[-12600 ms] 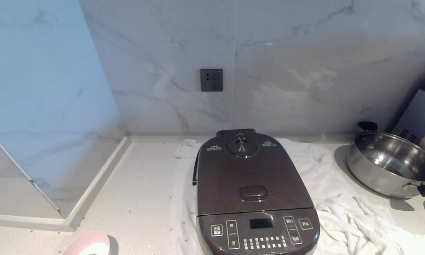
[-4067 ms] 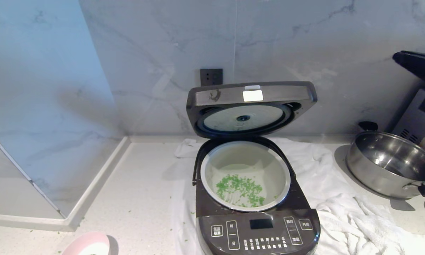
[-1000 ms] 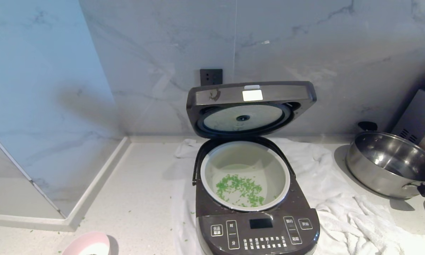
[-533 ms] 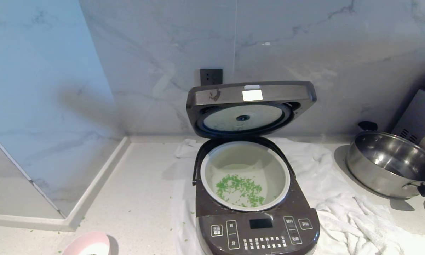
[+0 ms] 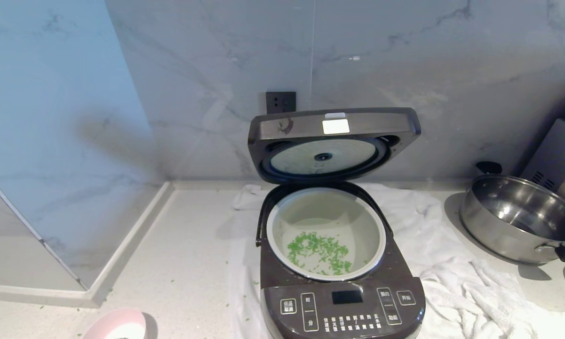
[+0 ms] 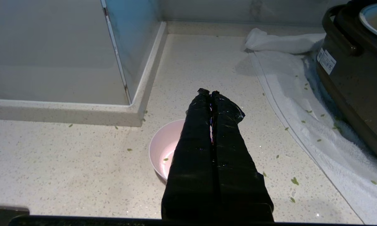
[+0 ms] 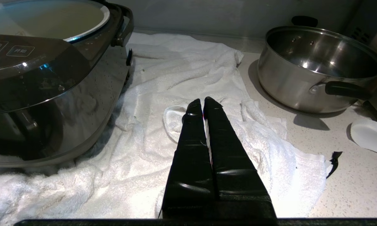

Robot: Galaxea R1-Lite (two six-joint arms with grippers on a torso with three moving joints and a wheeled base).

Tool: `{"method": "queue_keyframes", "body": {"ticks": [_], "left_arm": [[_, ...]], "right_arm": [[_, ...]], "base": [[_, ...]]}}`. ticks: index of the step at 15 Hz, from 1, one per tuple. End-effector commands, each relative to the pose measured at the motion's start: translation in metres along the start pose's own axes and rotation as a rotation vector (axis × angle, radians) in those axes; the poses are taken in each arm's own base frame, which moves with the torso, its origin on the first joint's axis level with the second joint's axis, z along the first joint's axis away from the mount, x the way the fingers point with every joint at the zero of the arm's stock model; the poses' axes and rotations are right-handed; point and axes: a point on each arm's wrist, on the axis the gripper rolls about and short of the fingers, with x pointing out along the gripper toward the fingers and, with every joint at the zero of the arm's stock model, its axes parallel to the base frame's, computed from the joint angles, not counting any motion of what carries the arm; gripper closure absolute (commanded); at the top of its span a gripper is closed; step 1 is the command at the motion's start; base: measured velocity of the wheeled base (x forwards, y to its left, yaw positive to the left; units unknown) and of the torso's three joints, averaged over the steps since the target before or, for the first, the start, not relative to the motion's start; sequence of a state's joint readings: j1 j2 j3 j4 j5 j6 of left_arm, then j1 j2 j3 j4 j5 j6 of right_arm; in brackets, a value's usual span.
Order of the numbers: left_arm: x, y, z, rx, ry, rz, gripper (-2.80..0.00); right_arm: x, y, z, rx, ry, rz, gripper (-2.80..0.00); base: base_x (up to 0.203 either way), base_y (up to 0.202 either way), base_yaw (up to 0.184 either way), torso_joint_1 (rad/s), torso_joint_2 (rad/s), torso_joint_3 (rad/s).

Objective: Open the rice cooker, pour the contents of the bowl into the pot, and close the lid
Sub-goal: Turn on the tap

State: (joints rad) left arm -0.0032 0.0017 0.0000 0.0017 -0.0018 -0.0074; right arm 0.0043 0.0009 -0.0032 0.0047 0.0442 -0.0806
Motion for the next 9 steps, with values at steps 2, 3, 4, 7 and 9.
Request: {"method": "queue_keyframes", "body": {"ticks": [2,3,4,7,9], "left_arm": [[0.0,0.0,0.0,-0.001,0.0,0.0,0.0],[0.0,0.0,0.0,0.0,0.0,0.0,0.0],[0.0,0.0,0.0,0.0,0.0,-0.001,0.0],[0.0,0.0,0.0,-0.002,0.0,-0.001,0.0],[0.0001,0.0,0.0,-0.001,0.001,-0.001,0.0]], "right_arm": [[-0.0001,0.0,0.0,-0.001,-0.001,0.001,0.0],[0.0001,0.0,-0.0001,0.007,0.002,-0.001,0.0],[0.0,-0.0004,-0.0001,0.037,0.005,-0.019,0.0],[-0.0001,-0.0008,-0.0001,0.055,0.001,-0.036,0.0],[-0.0001,-0.0008,0.0,0.053,0.0,-0.036,0.0]], "base": [[0.0,0.0,0.0,0.0,0.0,0.0],[0.0,0.0,0.0,0.0,0.0,0.0],[0.0,0.0,0.0,0.0,0.0,0.0],[0.0,0.0,0.0,0.0,0.0,0.0],[0.0,0.0,0.0,0.0,0.0,0.0]]}}
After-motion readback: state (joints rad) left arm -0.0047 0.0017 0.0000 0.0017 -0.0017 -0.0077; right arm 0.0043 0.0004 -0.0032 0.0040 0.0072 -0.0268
